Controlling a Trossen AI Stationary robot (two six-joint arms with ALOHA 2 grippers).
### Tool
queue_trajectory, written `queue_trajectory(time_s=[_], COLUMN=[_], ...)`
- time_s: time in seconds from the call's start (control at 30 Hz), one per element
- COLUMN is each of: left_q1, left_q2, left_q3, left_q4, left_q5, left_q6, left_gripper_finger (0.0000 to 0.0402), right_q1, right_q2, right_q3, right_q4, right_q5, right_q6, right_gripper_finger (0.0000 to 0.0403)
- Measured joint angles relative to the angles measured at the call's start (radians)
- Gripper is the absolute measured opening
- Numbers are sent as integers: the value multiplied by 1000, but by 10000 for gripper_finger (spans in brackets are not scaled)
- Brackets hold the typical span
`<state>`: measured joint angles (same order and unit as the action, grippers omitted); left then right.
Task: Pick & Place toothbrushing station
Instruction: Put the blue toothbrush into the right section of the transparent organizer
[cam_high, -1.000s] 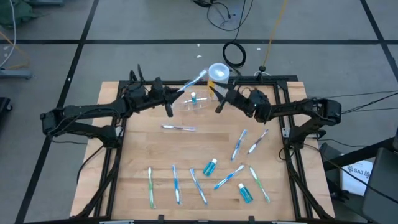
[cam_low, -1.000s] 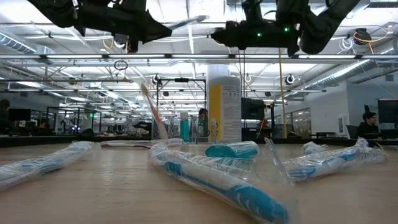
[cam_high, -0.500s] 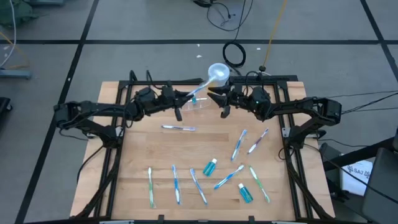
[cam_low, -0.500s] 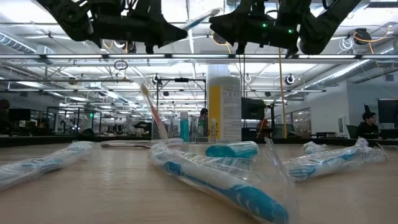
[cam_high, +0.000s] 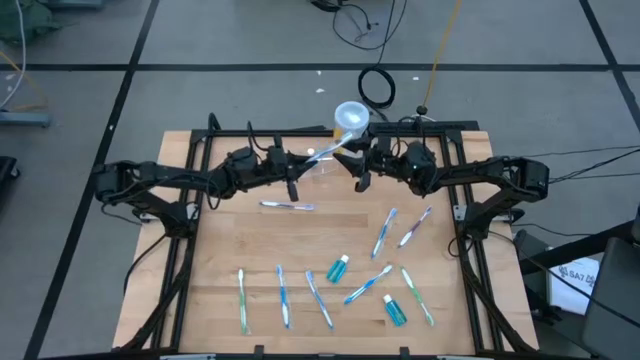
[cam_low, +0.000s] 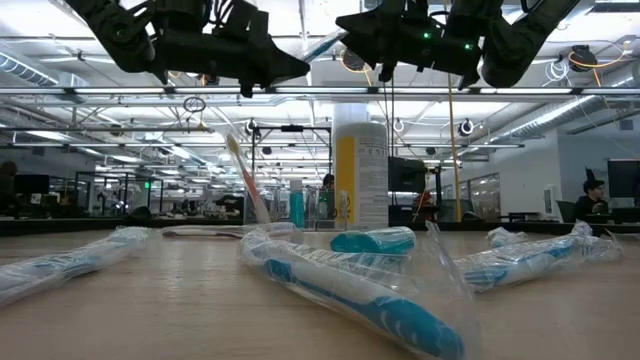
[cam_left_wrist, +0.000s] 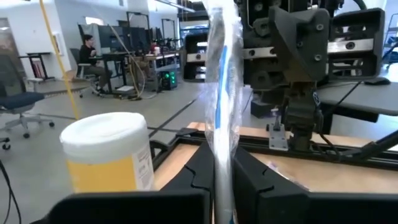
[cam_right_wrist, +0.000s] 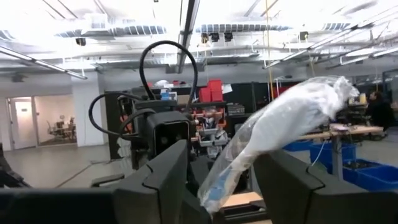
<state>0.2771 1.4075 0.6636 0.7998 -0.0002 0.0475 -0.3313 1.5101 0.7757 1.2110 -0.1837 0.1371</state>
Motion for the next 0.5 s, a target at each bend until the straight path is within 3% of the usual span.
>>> queue_trajectory(time_s=[0.17,0.5], left_q1=[-6,-6], left_q2=[0,0], left_q3=[0,0], left_q4=[6,16], left_q5=[-3,-10], left_q6=[3,27], left_gripper_finger=[18,48], right_q1=[-2,-15], right_q2=[0,0], right_q3=[0,0], right_q4=[12,5], right_q5=[0,0], right_q6=[16,8], right_gripper_finger=[155,45])
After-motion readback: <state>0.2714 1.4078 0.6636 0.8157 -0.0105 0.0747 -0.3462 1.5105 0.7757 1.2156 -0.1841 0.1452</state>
